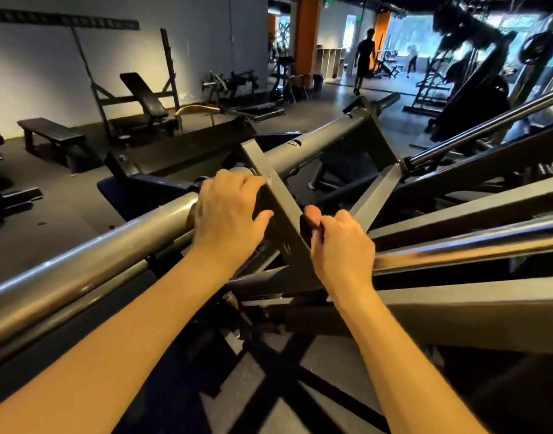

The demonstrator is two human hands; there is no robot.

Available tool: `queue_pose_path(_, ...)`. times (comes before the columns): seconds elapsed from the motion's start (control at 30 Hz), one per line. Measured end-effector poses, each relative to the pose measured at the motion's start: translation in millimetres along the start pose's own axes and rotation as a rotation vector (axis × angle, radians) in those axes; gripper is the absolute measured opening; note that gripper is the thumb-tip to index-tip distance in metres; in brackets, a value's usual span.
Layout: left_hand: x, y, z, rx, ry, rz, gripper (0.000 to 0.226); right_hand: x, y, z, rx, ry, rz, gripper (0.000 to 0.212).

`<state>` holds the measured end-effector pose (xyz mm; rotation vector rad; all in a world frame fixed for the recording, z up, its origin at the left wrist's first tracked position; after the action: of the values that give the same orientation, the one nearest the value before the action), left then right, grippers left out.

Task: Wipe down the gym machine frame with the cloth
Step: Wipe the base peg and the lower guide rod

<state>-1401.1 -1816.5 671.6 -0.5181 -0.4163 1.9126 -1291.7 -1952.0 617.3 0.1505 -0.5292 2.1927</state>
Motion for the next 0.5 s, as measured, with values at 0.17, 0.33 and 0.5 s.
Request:
queue_pose_path(0.17,7,-21,-1,-0.037,-0.127,-0.007,0.075,4,11,-24,0.176,0.073,0.015,0.042)
queue_pose_path(0.33,28,-49,-2,0.058,-0.065,0.072,0.096,3,-21,-22,0.173,-0.261,-0.025,0.01)
queue_pose_path(0.5,41,-69,0,0.12,-0.045,0.138,0.089,45,-68,-11,0.023,-0.376,0.224,0.019)
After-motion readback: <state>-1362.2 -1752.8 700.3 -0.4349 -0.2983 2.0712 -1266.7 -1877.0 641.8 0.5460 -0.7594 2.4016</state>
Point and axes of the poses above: each hand's wrist, its own y-axis away from the middle knuckle, its own z-axis out of the back of the hand, x = y × z, the point moved 9 cm from there along -y, towards the middle knuckle, and after that the axes turned 11 degrees about x, right-handed, at the moved point
